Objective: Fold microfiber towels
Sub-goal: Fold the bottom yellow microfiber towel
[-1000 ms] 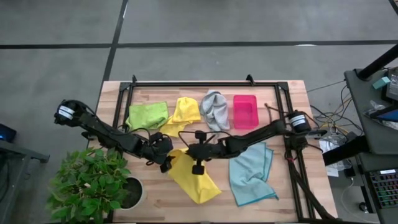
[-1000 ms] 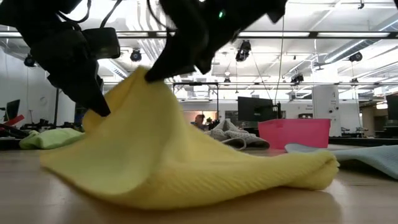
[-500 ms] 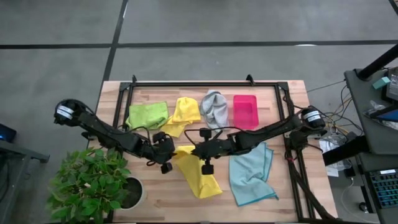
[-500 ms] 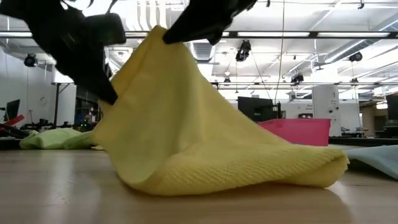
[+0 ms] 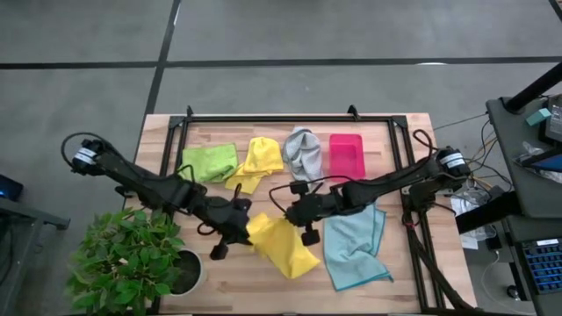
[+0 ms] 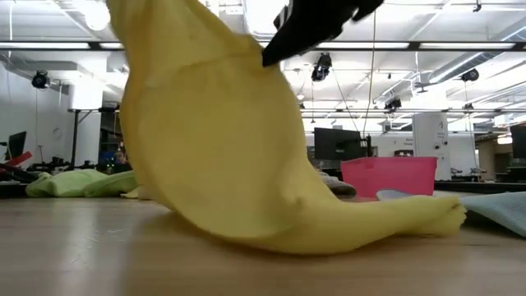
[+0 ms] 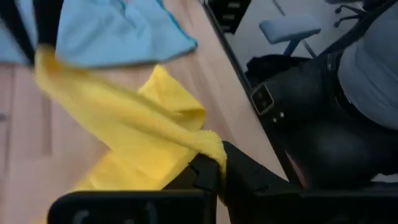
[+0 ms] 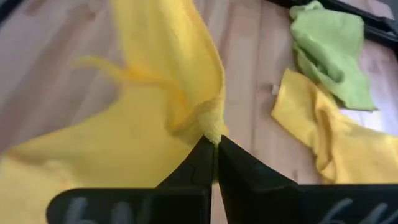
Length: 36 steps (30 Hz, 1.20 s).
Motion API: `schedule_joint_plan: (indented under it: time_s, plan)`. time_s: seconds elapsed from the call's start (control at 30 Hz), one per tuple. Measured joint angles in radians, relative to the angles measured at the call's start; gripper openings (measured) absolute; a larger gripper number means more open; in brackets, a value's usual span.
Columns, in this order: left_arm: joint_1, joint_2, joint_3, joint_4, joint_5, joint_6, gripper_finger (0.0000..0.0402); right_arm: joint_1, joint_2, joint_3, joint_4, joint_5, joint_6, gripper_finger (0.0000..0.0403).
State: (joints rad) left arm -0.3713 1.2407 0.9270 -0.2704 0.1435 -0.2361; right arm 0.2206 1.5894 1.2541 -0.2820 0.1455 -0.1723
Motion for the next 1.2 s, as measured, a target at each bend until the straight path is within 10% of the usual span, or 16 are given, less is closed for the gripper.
schedule_joint_plan:
  time_s: [0.37,0.53,0.93,1.2]
  plan:
    - [0.104,0.007,-0.036,-0.074,-0.386,-0.294,0.0,-0.243,0.0,-0.144,0.139,-0.1,0.059,0.0065]
    - [0.123,0.008,-0.092,-0.086,-0.408,-0.383,0.0,-0.308,-0.004,-0.2,0.137,-0.098,0.202,0.0126]
    - [0.128,0.008,-0.115,-0.082,-0.41,-0.387,0.0,-0.103,-0.054,-0.339,0.339,-0.093,0.499,0.0193]
    - [0.128,0.0,-0.113,-0.078,-0.407,-0.36,0.0,0.011,0.094,-0.34,0.517,0.12,0.578,0.0194]
